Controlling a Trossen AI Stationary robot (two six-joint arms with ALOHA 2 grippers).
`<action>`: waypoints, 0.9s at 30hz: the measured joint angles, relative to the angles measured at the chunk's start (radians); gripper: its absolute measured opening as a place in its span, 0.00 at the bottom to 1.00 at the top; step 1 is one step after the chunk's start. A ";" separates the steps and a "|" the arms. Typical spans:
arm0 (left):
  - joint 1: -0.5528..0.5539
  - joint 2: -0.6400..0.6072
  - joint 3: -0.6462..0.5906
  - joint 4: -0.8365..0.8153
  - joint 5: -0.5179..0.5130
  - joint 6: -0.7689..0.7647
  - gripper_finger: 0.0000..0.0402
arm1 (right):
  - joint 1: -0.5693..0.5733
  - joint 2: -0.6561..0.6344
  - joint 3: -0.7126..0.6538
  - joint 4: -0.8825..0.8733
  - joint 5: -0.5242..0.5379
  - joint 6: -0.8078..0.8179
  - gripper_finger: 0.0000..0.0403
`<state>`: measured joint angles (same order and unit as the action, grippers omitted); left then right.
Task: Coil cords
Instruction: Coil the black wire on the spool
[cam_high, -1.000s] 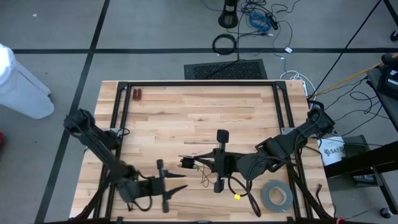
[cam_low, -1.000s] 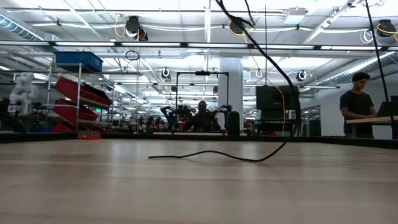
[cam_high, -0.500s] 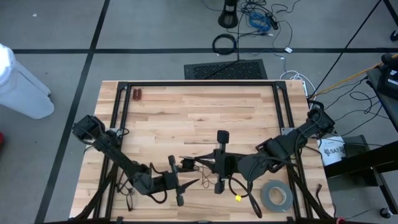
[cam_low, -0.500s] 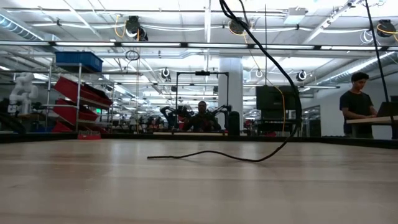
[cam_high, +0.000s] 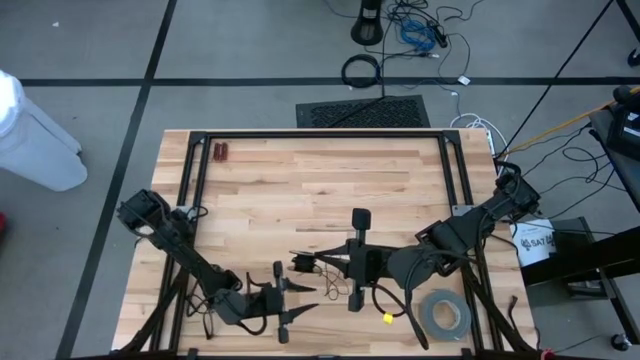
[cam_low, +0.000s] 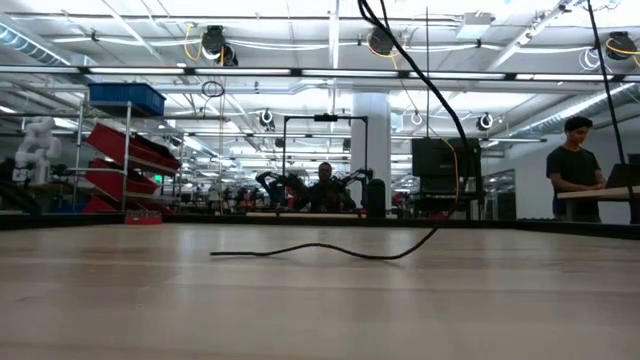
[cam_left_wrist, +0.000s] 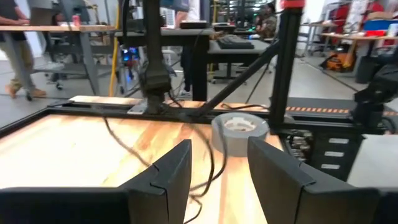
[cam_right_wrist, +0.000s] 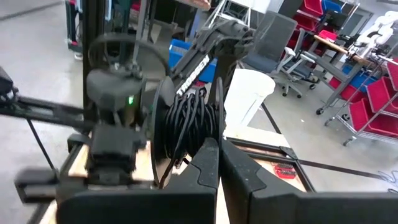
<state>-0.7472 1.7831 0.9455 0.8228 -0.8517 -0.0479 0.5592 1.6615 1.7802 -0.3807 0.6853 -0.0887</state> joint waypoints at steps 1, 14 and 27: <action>0.002 0.009 0.000 0.006 -0.008 0.000 0.41 | 0.000 -0.001 0.000 0.008 0.000 0.005 0.00; 0.040 0.087 0.001 0.026 -0.012 -0.043 0.41 | 0.006 -0.003 0.000 0.014 0.000 -0.011 0.00; 0.048 0.088 0.034 0.059 0.062 -0.016 0.41 | 0.006 -0.003 0.000 0.018 0.000 -0.025 0.00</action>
<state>-0.6987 1.8709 0.9798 0.8819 -0.7895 -0.0642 0.5648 1.6585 1.7802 -0.3626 0.6849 -0.1135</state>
